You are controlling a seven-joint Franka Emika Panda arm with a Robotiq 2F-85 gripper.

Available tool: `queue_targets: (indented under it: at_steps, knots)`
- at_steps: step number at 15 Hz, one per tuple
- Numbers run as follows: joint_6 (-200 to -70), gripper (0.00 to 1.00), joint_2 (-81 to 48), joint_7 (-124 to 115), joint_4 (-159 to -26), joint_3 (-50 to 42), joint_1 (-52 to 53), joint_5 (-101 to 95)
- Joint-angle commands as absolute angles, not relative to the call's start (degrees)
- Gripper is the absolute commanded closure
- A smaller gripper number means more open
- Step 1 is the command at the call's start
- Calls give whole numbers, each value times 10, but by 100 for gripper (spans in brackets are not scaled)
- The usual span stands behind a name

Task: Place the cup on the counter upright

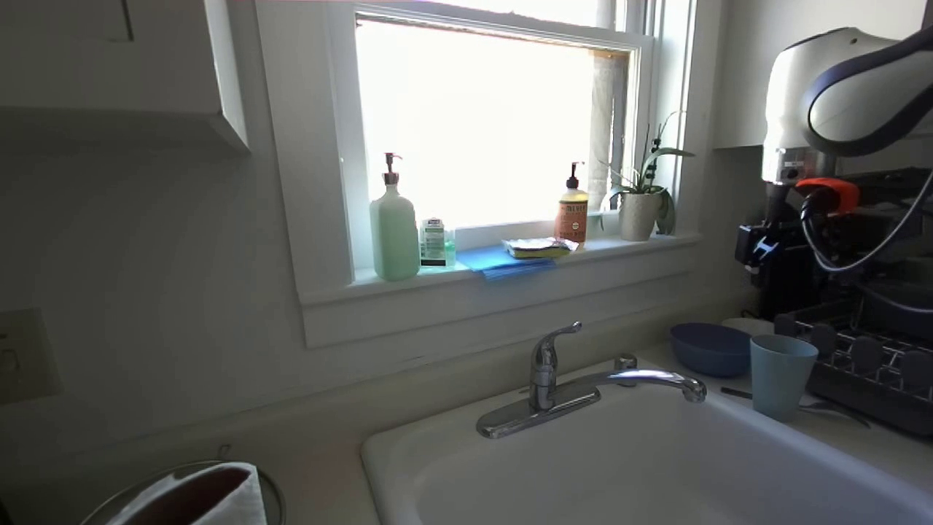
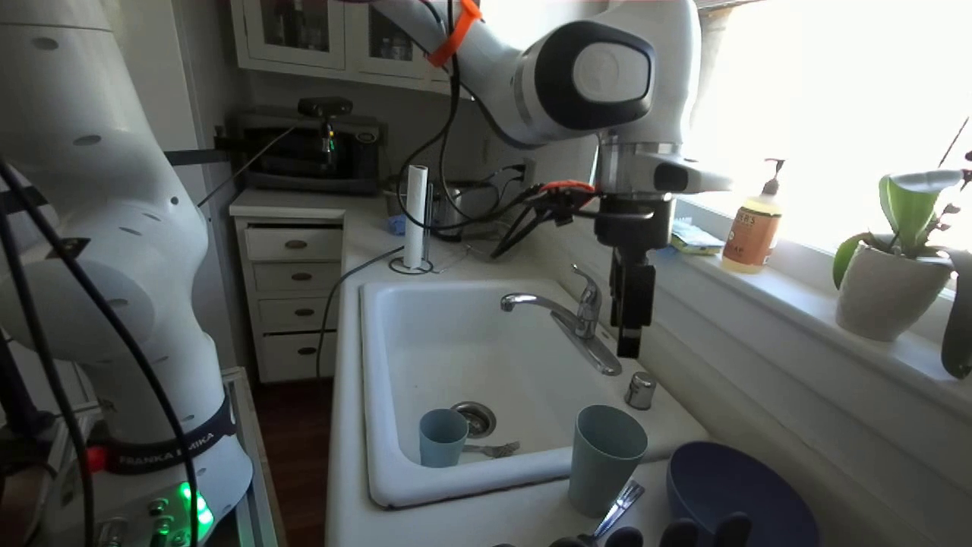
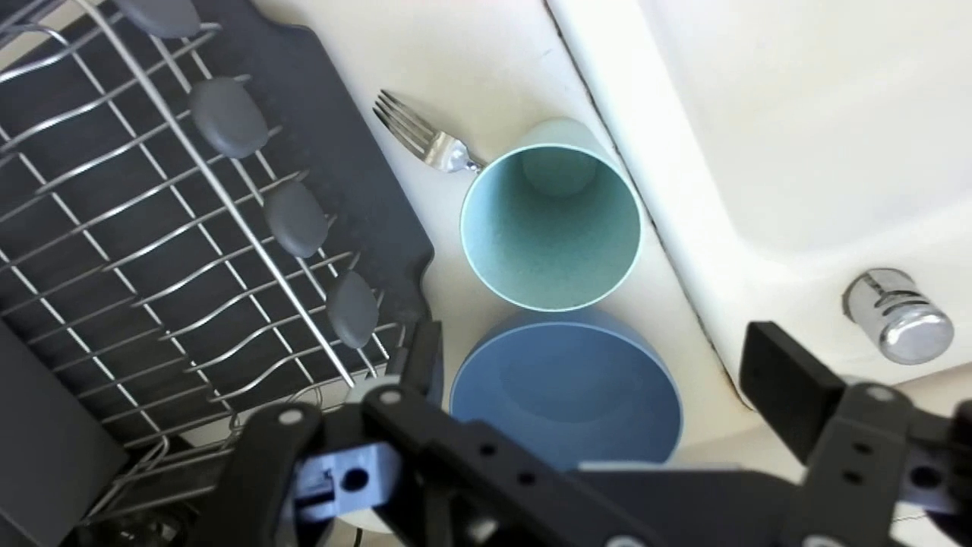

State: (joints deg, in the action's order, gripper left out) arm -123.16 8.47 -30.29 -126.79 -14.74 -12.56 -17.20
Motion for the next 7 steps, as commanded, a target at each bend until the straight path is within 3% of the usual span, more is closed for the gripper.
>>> queue_targets:
  at_steps: [1,4,7]
  knots:
    - [-1150,0,85,-247,-1218,-133,-132,-144]
    - [-1082,0,76,-210,-1180,-129,-128,-123]
    - [-1099,0,84,-227,-1194,-125,-132,-140]
